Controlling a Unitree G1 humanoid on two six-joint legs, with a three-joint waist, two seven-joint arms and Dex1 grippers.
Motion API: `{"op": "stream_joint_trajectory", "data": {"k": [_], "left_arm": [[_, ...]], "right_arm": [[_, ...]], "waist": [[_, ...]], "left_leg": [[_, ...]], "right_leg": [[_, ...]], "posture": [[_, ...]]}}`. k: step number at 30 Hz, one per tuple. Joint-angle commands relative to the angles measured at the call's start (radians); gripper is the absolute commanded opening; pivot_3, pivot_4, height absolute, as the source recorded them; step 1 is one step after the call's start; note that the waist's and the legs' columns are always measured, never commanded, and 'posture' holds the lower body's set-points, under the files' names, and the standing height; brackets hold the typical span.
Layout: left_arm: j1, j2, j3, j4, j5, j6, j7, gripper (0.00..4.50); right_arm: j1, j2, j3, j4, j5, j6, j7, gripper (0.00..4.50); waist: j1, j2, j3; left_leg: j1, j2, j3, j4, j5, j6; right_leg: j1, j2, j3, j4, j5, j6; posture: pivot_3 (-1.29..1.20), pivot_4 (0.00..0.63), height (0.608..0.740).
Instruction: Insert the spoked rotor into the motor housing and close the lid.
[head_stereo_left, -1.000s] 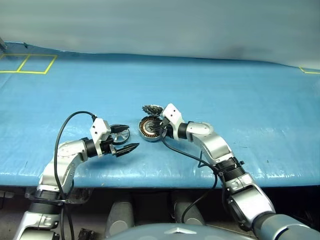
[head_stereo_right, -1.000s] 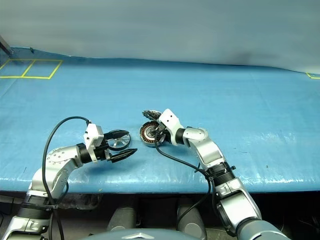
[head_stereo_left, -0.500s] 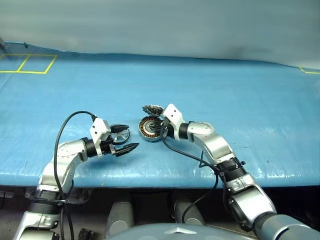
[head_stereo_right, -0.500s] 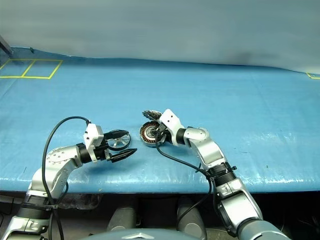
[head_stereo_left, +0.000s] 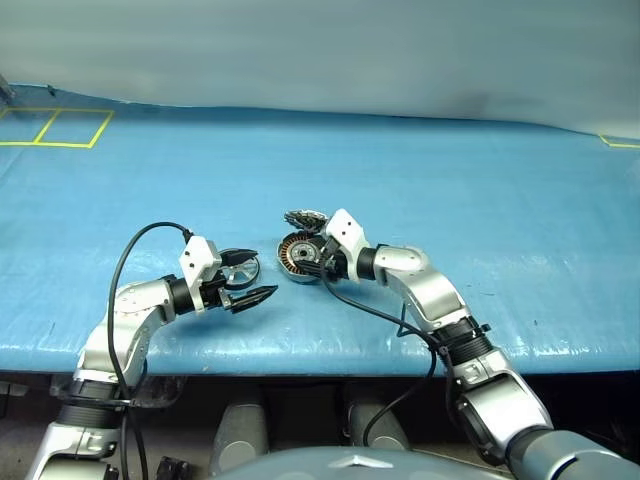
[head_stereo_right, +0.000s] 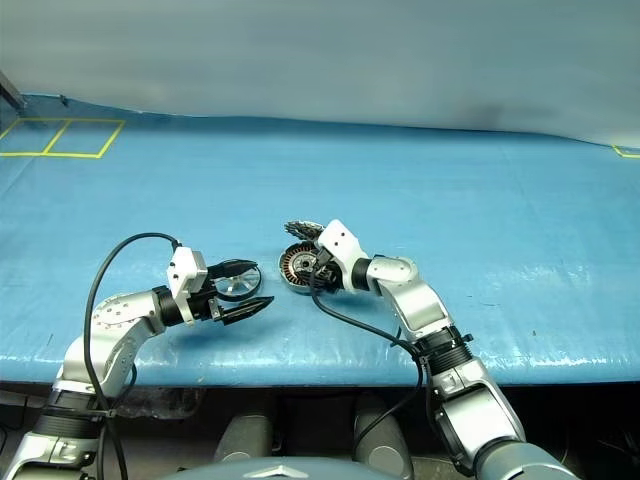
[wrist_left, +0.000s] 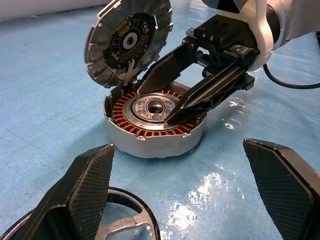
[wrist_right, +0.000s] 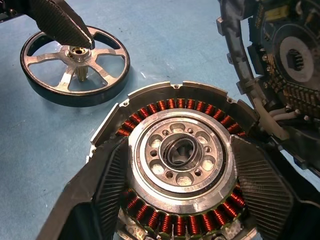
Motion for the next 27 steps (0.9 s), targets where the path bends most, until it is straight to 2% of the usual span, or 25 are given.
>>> {"op": "stream_joint_trajectory", "data": {"k": [1,7,8,10,18,27], "left_arm": [[-0.004,0.006,0.012,-0.027,-0.002,-0.023,0.000,4.50],[-0.003,0.004,0.010,-0.024,0.002,-0.029,0.000,4.50],[-0.003,0.003,0.010,-0.024,0.002,-0.029,0.000,4.50],[-0.002,0.003,0.009,-0.023,0.002,-0.030,0.000,4.50],[-0.003,0.002,0.007,-0.019,0.004,-0.033,0.000,4.50],[-0.001,0.002,0.006,-0.019,0.007,-0.036,0.001,4.50]], "right_arm": [[-0.006,0.005,-0.012,-0.037,0.003,-0.001,-0.005,3.28],[-0.008,0.013,-0.030,-0.048,0.029,0.007,-0.001,3.28],[-0.008,0.014,-0.032,-0.049,0.030,0.006,-0.001,3.11],[-0.007,0.015,-0.033,-0.053,0.038,0.002,0.007,2.67],[-0.011,0.019,-0.045,-0.053,0.038,-0.001,-0.007,0.06],[-0.022,0.030,-0.045,0.017,0.015,-0.017,-0.036,0.02]], "waist": [[0.000,0.000,0.000],[0.000,0.000,0.000],[0.000,0.000,0.000],[0.000,0.000,0.000],[0.000,0.000,0.000],[0.000,0.000,0.000]], "left_leg": [[0.000,0.000,0.000,0.000,0.000,0.000],[0.000,0.000,0.000,0.000,0.000,0.000],[0.000,0.000,0.000,0.000,0.000,0.000],[0.000,0.000,0.000,0.000,0.000,0.000],[0.000,0.000,0.000,0.000,0.000,0.000],[0.000,0.000,0.000,0.000,0.000,0.000]], "right_leg": [[0.000,0.000,0.000,0.000,0.000,0.000],[0.000,0.000,0.000,0.000,0.000,0.000],[0.000,0.000,0.000,0.000,0.000,0.000],[0.000,0.000,0.000,0.000,0.000,0.000],[0.000,0.000,0.000,0.000,0.000,0.000],[0.000,0.000,0.000,0.000,0.000,0.000]], "posture": [[0.00,0.150,0.740],[0.00,0.150,0.740],[0.00,0.150,0.740],[0.00,0.150,0.740],[0.00,0.150,0.740],[0.00,0.150,0.740]]}}
